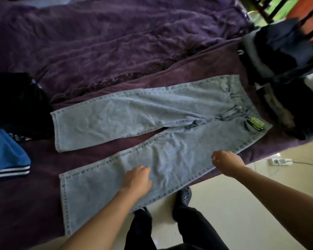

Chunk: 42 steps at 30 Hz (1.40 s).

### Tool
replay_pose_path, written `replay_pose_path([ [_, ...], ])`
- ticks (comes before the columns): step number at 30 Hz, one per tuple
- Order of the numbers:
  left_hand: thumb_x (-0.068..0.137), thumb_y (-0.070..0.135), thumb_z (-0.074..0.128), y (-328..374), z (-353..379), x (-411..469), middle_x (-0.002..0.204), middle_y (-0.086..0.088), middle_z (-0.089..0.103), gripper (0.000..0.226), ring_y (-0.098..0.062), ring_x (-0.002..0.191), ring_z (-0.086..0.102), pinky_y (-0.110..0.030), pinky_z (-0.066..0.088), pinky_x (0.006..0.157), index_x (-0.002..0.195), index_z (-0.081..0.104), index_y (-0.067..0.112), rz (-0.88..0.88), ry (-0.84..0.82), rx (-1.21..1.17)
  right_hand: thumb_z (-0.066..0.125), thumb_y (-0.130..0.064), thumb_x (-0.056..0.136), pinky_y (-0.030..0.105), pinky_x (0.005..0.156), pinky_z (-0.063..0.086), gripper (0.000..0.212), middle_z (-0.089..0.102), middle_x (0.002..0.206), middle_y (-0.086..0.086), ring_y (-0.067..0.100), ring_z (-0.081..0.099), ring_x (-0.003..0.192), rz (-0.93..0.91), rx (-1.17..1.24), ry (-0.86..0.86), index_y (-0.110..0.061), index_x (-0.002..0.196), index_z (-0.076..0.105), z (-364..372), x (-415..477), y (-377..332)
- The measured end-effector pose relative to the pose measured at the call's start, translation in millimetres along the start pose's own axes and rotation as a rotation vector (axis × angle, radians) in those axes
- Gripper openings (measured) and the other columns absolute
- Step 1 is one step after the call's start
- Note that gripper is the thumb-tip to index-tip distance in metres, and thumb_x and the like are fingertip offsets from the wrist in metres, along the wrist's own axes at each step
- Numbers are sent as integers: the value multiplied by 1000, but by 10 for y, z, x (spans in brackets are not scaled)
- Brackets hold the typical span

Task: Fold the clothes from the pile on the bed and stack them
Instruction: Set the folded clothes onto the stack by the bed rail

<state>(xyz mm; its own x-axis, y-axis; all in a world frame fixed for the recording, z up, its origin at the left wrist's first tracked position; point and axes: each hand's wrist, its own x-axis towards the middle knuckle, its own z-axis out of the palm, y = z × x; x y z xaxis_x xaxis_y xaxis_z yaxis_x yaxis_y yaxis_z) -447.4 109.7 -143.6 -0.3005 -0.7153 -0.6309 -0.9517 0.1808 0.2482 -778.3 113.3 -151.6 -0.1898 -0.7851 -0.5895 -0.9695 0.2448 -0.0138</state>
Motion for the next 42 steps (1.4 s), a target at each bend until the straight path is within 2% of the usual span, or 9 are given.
replay_pose_path([
  [8,90,22,47,1440,356,673,118,-7,57,27,-31,111,54,-39,45,88,115,57,18,123,4,-20,64,-30,83,36,92,44,52,47,139,-1,22,40,129,21,-237,135,-29,133,49,-187,560,1626],
  [12,86,32,55,2152,788,1148,120,-5,51,31,-27,115,49,-38,43,90,114,56,19,57,1,-35,43,-28,95,43,106,28,59,14,159,2,25,12,146,-115,-396,122,-34,149,20,-155,1238,2211],
  [14,85,34,57,2404,1003,1353,122,-5,48,34,-27,117,46,-38,42,92,116,55,20,-6,3,-11,38,-29,96,46,108,25,60,7,161,3,25,8,147,-210,-479,98,-33,151,14,-143,1514,2403],
  [21,96,29,47,2535,1272,1347,110,-2,54,24,-22,109,49,-36,44,89,101,66,15,-166,85,-62,52,-20,87,40,97,30,49,37,153,-4,18,33,141,-373,-364,42,-29,135,54,-1,1637,2912],
  [26,99,26,41,2432,989,1138,107,1,57,24,-21,108,54,-34,43,87,100,63,19,-245,30,-36,44,-29,91,32,95,31,43,42,149,-11,10,41,135,-405,-458,-12,-39,132,53,-189,1612,2906],
  [31,101,22,40,2244,315,1159,86,-8,63,19,-31,85,61,-38,45,70,95,55,11,-310,225,-357,46,-38,94,33,86,41,26,69,112,1,24,63,104,-402,-387,-31,-32,116,59,-788,1826,2811],
  [34,99,21,44,1947,-279,1308,84,-14,65,18,-35,80,61,-43,48,71,96,58,10,-315,368,-400,50,-39,95,37,71,45,20,68,101,10,34,63,95,-366,-186,39,-26,104,61,-1326,2046,2588],
  [39,97,16,48,1386,-1190,1918,86,-24,67,18,-43,82,61,-43,44,68,97,62,3,-240,554,-285,57,-43,90,36,65,41,22,67,90,10,33,62,86,-319,-45,232,-27,78,49,-2007,2542,2024],
  [42,96,18,50,1062,-1530,2516,92,-25,67,17,-44,87,61,-45,47,72,99,61,5,-208,590,-235,59,-47,88,34,63,36,24,66,90,12,36,62,84,-238,-29,317,-23,85,58,-2160,2926,1785],
])
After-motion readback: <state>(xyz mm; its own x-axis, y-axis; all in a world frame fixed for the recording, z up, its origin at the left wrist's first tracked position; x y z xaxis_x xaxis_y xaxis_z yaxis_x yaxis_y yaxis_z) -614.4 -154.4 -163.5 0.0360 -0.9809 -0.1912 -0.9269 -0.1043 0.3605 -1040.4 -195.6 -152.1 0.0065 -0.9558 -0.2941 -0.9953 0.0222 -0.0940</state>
